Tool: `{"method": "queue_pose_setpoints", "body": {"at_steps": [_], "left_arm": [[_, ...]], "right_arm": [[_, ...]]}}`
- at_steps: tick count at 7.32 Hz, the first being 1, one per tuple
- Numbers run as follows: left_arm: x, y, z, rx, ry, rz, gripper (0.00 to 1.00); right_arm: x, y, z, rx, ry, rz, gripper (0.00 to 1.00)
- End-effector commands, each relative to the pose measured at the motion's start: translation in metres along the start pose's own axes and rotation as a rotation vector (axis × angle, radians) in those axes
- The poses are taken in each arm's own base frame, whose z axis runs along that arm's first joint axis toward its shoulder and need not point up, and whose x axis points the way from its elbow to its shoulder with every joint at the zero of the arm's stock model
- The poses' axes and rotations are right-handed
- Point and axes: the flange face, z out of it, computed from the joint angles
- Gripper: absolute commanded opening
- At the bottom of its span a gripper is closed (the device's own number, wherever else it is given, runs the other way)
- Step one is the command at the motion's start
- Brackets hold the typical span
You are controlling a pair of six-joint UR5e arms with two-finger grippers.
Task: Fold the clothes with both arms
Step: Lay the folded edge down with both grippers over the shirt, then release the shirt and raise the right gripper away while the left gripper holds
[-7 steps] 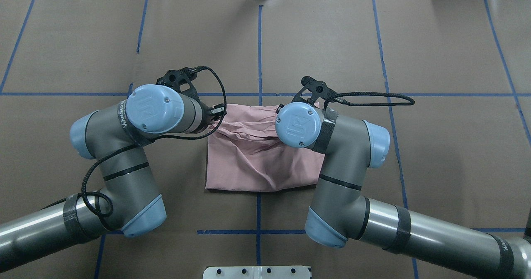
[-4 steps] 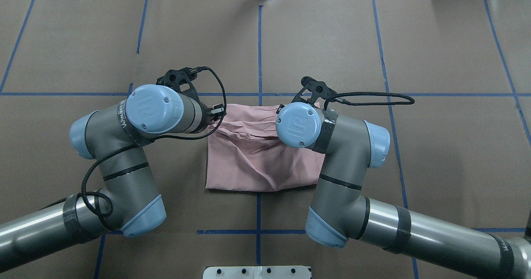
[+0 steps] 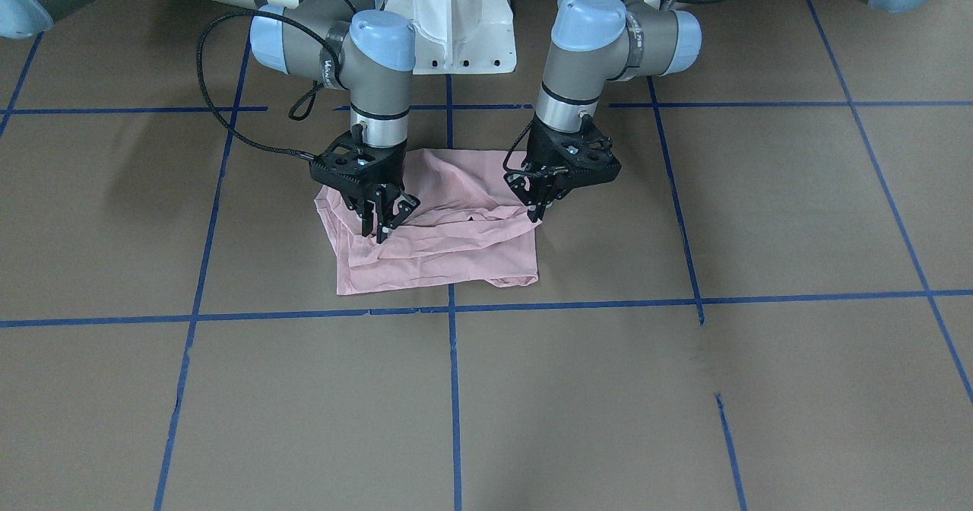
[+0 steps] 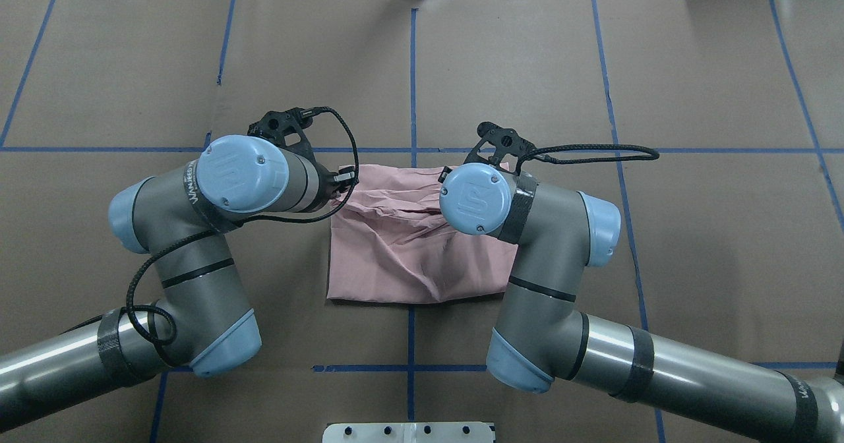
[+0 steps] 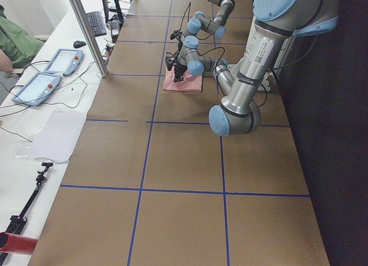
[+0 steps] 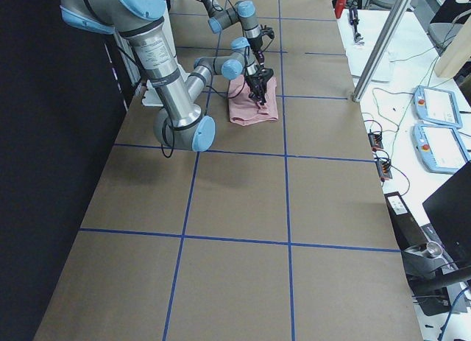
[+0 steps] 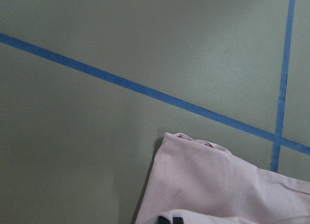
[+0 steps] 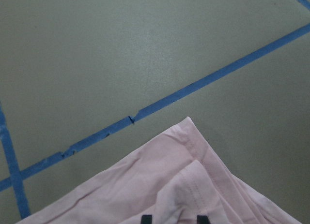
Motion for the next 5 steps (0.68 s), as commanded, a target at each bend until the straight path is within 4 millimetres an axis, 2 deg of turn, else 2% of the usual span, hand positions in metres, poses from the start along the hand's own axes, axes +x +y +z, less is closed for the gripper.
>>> {"method": "queue_pose_setpoints", "body": {"at_steps": [1, 2, 4, 5], "left_arm": [[-0.02, -0.014, -0.036, -0.052, 0.047, 0.165, 1.0], [-0.031, -0.032, -0.053, -0.073, 0.067, 0.218, 1.0], [-0.031, -0.035, -0.055, -0.072, 0.069, 0.234, 1.0], [-0.031, -0.035, -0.055, -0.072, 0.069, 0.231, 1.0]], "right_arm": [[-0.005, 0.002, -0.011, -0.035, -0.019, -0.112, 1.0], [-0.006, 0.004, -0.019, -0.046, -0.034, -0.181, 1.0], [-0.012, 0.041, -0.029, -0.075, -0.062, -0.362, 1.0], [-0.012, 0.057, -0.028, -0.086, -0.063, -0.443, 1.0]]}}
